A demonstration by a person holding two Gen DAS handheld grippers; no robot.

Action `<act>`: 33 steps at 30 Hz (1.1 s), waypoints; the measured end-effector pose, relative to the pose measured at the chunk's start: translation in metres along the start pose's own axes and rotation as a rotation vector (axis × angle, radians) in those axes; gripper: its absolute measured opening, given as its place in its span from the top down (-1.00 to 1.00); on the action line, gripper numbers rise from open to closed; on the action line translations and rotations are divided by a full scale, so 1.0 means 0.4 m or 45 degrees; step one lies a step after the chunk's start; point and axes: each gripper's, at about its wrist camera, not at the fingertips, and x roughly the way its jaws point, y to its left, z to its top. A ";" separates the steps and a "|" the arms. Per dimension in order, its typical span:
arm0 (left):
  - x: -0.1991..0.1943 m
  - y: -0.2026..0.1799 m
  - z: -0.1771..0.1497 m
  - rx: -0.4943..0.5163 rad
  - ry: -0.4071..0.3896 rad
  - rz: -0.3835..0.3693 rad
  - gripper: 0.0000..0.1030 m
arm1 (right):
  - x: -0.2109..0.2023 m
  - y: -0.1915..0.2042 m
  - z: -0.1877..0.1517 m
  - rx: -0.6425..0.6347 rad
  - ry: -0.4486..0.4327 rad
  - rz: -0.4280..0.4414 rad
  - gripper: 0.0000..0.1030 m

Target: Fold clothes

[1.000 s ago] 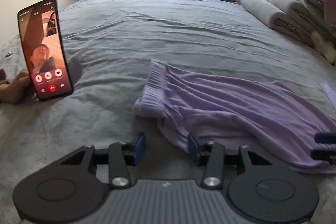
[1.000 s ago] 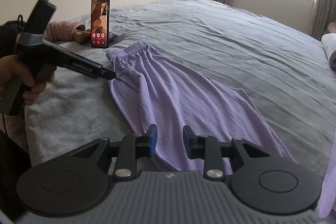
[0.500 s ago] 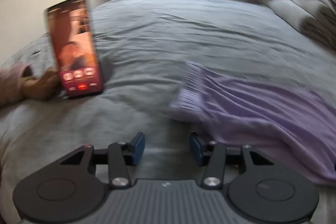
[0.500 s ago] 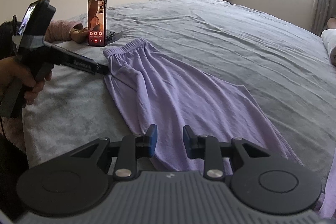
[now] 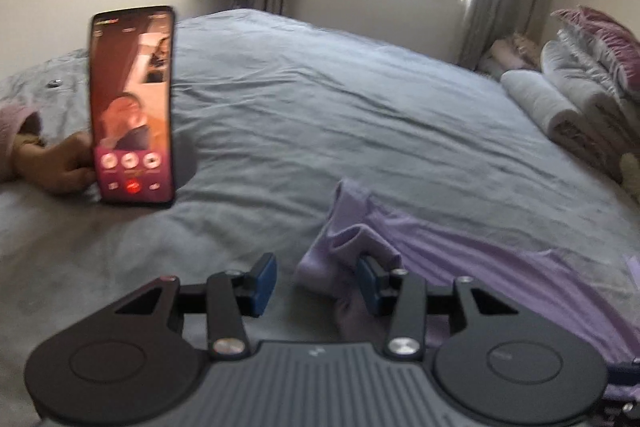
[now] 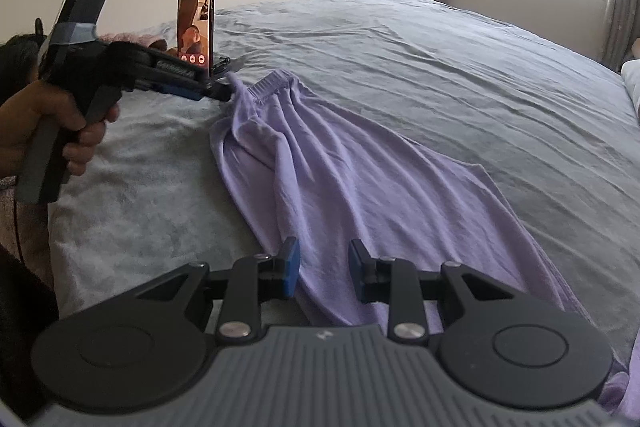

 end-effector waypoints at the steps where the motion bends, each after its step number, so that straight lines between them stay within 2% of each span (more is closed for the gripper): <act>1: 0.012 -0.004 0.000 -0.001 0.011 0.002 0.14 | 0.000 -0.001 0.000 0.004 -0.002 0.000 0.40; 5: 0.045 -0.019 -0.010 0.021 0.082 0.081 0.16 | 0.001 -0.007 0.003 0.021 -0.002 -0.005 0.40; 7: 0.053 -0.022 -0.017 0.031 0.109 0.126 0.30 | 0.000 -0.010 0.002 0.023 -0.002 -0.008 0.40; 8: 0.049 -0.017 -0.016 0.017 0.106 0.131 0.47 | -0.001 -0.011 0.001 0.023 -0.003 -0.009 0.40; 9: 0.044 -0.011 -0.015 -0.002 0.104 0.130 0.79 | -0.002 -0.012 0.001 0.023 -0.003 -0.010 0.40; 11: 0.034 0.010 -0.011 -0.075 0.097 0.100 0.86 | -0.005 -0.014 0.000 0.021 -0.005 -0.011 0.40; 13: 0.019 0.016 -0.007 -0.095 0.072 0.147 0.86 | -0.008 -0.016 0.000 0.020 -0.009 -0.011 0.40; 16: 0.015 0.023 -0.008 -0.096 0.104 0.222 0.81 | -0.013 -0.021 -0.001 0.020 -0.012 -0.012 0.40; 18: 0.016 0.029 -0.010 -0.117 0.129 0.234 0.68 | -0.016 -0.023 -0.002 0.018 -0.012 -0.016 0.40; 21: -0.009 0.032 -0.002 -0.148 0.103 0.224 0.47 | -0.023 -0.027 -0.002 0.020 -0.016 -0.020 0.40; 23: -0.036 0.040 0.002 -0.181 0.076 0.198 0.46 | -0.028 -0.028 -0.002 0.018 -0.018 -0.007 0.40; 26: -0.064 0.065 0.005 -0.282 0.055 0.102 0.47 | -0.035 -0.024 -0.002 -0.012 -0.019 0.025 0.40; 29: -0.073 0.084 0.005 -0.376 0.060 -0.010 0.47 | -0.035 -0.010 -0.004 -0.055 -0.003 0.069 0.40; 33: -0.062 0.080 0.002 -0.415 0.088 -0.100 0.44 | -0.017 0.006 -0.012 -0.084 0.041 0.099 0.46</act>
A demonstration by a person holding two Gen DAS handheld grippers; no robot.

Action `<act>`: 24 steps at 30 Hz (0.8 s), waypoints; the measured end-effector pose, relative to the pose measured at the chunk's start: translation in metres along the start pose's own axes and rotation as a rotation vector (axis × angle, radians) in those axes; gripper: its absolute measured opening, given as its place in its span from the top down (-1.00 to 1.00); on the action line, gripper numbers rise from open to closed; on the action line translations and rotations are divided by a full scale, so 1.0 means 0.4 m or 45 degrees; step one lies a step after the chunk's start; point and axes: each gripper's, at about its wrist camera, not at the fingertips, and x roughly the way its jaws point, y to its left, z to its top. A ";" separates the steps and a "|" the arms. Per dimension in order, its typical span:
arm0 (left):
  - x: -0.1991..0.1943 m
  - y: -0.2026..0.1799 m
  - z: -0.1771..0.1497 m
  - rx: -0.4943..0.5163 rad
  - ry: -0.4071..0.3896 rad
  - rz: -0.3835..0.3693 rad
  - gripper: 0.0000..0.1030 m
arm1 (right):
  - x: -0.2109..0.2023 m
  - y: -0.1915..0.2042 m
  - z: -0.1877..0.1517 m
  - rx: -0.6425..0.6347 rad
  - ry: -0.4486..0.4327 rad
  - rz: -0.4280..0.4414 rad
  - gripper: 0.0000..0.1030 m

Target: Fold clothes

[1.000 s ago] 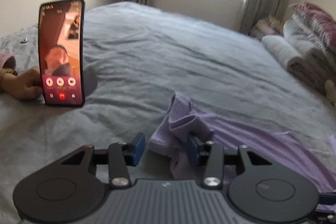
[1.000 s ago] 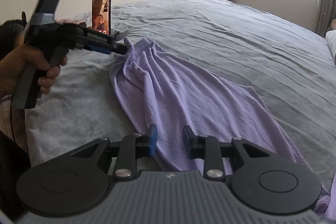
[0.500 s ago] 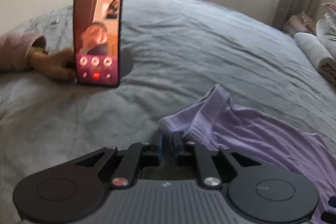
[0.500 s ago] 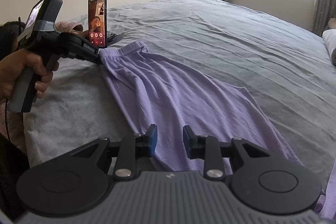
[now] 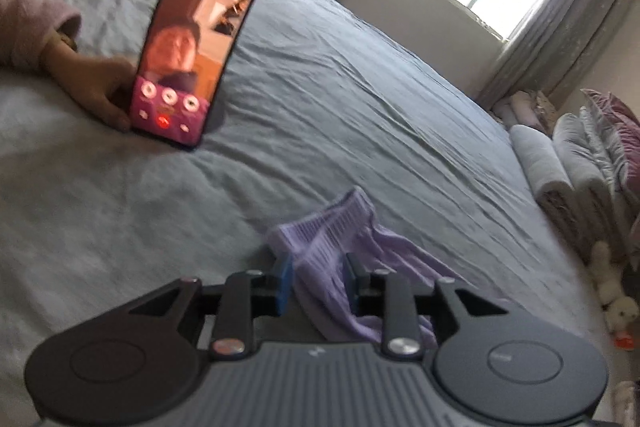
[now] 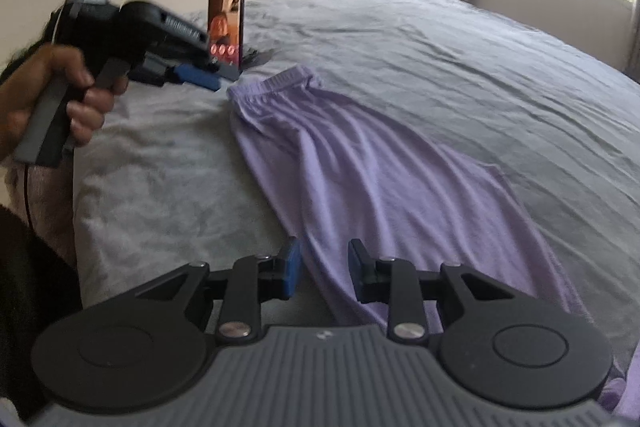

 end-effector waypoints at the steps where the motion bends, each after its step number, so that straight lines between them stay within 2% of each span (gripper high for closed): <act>1: 0.003 -0.002 -0.001 -0.004 0.009 -0.018 0.44 | 0.005 0.003 -0.003 -0.012 0.011 -0.003 0.48; 3: 0.006 -0.013 -0.006 0.023 0.006 -0.008 0.38 | 0.015 0.006 -0.007 -0.030 0.031 -0.014 0.61; 7: 0.033 -0.030 -0.016 0.075 0.014 0.056 0.41 | 0.021 -0.001 -0.009 -0.014 0.046 -0.031 0.80; 8: 0.038 -0.035 -0.019 0.089 0.009 0.072 0.56 | 0.022 -0.004 -0.010 -0.007 0.047 -0.035 0.84; 9: 0.043 -0.041 -0.021 0.107 0.002 0.090 0.87 | 0.019 -0.005 -0.010 -0.003 0.044 -0.035 0.92; 12: 0.039 -0.053 -0.022 0.149 -0.046 0.136 1.00 | 0.011 -0.008 -0.009 0.007 0.032 -0.035 0.95; 19: 0.009 -0.035 0.006 0.095 -0.183 0.192 1.00 | -0.021 -0.018 0.003 0.039 -0.006 0.020 0.95; 24: 0.010 -0.013 0.010 0.019 -0.106 0.132 0.96 | -0.025 -0.023 0.007 0.047 -0.011 0.009 0.95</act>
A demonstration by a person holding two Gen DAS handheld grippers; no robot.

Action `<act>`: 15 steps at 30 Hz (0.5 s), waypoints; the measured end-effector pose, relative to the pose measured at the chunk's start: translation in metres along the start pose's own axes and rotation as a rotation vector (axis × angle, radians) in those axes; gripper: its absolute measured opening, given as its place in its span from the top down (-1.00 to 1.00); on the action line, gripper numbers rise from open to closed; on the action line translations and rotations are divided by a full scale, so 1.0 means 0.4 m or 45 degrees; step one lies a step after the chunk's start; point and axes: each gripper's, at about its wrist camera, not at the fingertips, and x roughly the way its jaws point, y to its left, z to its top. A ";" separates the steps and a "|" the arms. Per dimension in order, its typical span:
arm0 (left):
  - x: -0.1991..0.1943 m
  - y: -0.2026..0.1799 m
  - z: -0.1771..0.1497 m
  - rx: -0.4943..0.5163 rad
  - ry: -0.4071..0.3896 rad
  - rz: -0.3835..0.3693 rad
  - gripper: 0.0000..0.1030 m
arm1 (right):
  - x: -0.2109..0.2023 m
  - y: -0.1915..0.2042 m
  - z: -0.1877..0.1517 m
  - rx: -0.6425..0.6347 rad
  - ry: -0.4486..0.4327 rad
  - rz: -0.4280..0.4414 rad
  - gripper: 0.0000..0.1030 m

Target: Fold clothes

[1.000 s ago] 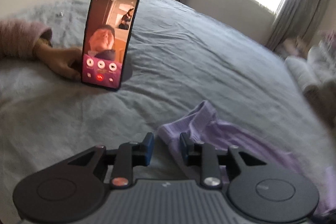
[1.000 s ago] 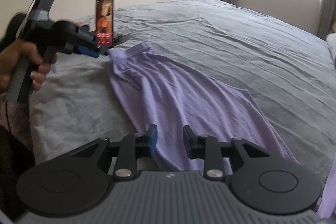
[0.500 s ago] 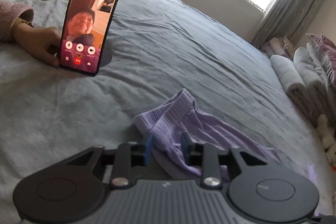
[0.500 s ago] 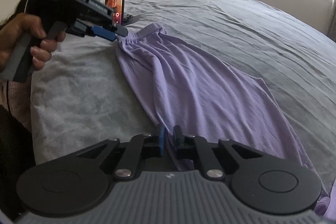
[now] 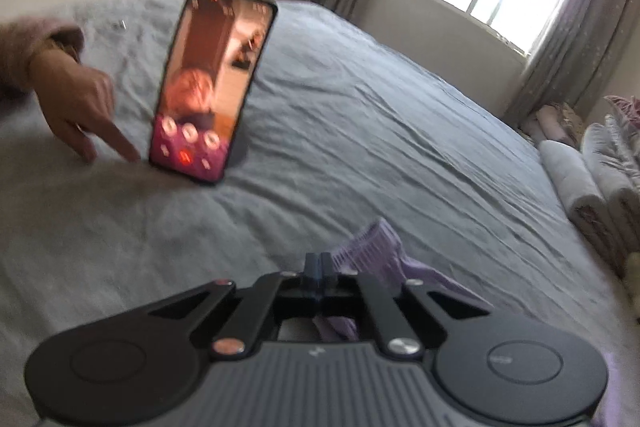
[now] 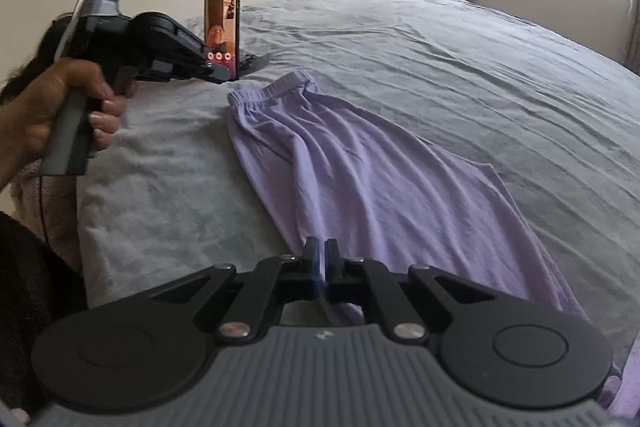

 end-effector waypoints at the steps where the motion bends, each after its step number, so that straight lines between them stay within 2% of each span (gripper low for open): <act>1: 0.000 0.000 -0.005 -0.013 0.016 -0.020 0.89 | 0.003 -0.002 -0.001 0.007 0.002 -0.003 0.93; 2: 0.000 -0.003 -0.010 -0.014 0.029 -0.038 0.72 | 0.006 -0.003 -0.001 0.013 0.005 -0.006 0.79; 3: 0.002 -0.008 -0.015 -0.010 0.040 -0.047 0.47 | 0.009 -0.004 -0.002 0.016 0.011 -0.009 0.75; 4: 0.004 -0.014 -0.019 -0.006 0.045 -0.050 0.39 | 0.011 -0.004 -0.002 0.013 0.013 -0.013 0.75; 8: 0.022 -0.037 -0.035 0.026 0.071 -0.033 0.39 | 0.026 0.005 -0.001 0.003 0.025 -0.011 0.74; 10: 0.031 -0.048 -0.040 0.051 0.080 0.007 0.40 | 0.035 0.010 -0.001 -0.006 0.032 -0.016 0.74; 14: 0.035 -0.061 -0.046 0.112 0.068 0.085 0.62 | 0.057 0.018 0.000 -0.010 0.050 -0.014 0.72; 15: 0.034 -0.061 -0.046 0.120 0.065 0.097 0.68 | 0.061 0.021 0.001 -0.015 0.051 -0.015 0.66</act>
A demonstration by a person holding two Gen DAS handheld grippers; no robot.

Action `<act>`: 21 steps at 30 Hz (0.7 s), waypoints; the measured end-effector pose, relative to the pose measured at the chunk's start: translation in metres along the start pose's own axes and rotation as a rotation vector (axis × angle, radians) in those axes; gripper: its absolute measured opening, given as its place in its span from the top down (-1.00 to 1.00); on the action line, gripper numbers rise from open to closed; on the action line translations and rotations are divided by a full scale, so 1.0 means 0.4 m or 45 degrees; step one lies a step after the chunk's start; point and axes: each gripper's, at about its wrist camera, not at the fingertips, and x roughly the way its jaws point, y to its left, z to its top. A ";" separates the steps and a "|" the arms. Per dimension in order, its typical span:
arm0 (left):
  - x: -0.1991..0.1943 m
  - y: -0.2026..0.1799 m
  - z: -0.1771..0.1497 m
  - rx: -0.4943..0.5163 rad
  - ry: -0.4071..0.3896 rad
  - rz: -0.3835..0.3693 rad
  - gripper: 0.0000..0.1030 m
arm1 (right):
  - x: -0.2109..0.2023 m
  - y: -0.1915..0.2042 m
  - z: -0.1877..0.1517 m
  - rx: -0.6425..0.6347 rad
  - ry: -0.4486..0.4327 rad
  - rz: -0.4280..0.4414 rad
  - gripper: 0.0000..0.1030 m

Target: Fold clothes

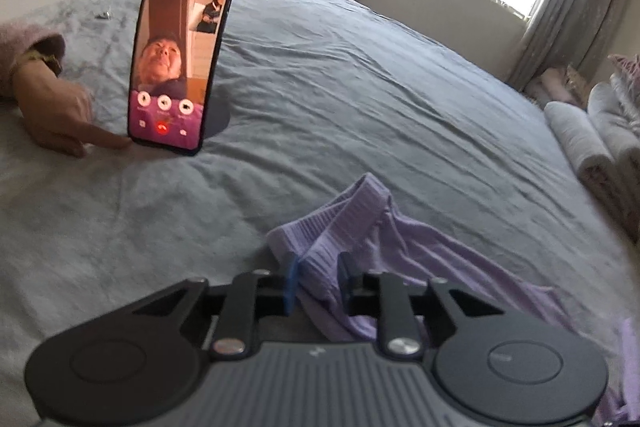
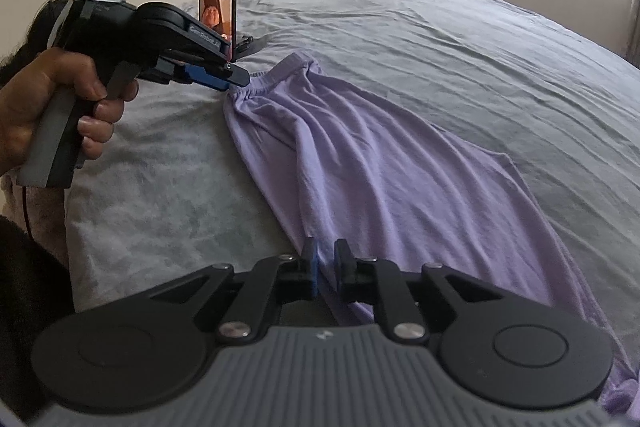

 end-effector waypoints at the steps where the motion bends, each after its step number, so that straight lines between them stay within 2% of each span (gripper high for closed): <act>1: 0.000 0.000 -0.001 0.006 -0.002 0.011 0.70 | 0.004 0.003 0.001 -0.006 0.001 -0.002 0.60; 2: 0.001 0.002 -0.001 0.009 -0.002 0.019 0.74 | 0.008 0.007 0.002 -0.011 0.002 -0.003 0.47; 8: 0.006 0.002 0.001 0.035 -0.011 0.010 0.92 | 0.020 0.020 0.003 -0.050 -0.018 -0.030 0.45; 11: -0.008 -0.005 0.005 0.044 -0.062 0.010 0.93 | 0.016 0.005 0.009 0.009 -0.039 -0.036 0.81; 12: -0.013 -0.005 0.009 0.044 -0.080 0.009 0.93 | 0.013 -0.001 0.012 0.029 -0.046 -0.034 0.85; 15: -0.025 0.001 0.024 0.024 -0.122 -0.004 0.94 | -0.001 -0.018 0.020 0.080 -0.066 -0.015 0.90; 19: -0.029 0.024 0.042 -0.031 -0.135 -0.008 0.94 | -0.022 -0.031 0.030 0.128 -0.084 0.071 0.90; 21: -0.028 0.035 0.046 -0.058 -0.136 -0.006 0.94 | -0.017 -0.023 0.028 0.103 -0.076 0.059 0.90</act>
